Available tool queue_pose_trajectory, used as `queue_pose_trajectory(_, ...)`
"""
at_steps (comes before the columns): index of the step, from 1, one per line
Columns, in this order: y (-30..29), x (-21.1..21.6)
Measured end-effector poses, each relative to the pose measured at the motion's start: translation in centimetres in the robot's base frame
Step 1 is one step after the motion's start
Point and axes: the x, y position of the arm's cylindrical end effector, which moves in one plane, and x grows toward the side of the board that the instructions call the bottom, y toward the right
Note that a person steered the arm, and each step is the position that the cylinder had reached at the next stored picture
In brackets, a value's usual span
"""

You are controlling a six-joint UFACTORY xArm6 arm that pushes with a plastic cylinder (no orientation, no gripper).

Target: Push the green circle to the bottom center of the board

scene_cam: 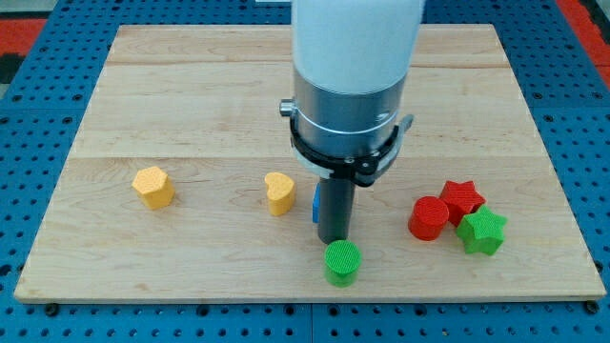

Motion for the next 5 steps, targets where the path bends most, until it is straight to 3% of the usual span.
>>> queue_pose_trajectory(2, 0.0, -2.1)
queue_pose_trajectory(3, 0.4, -1.3)
queue_pose_trajectory(5, 7.5, 2.7)
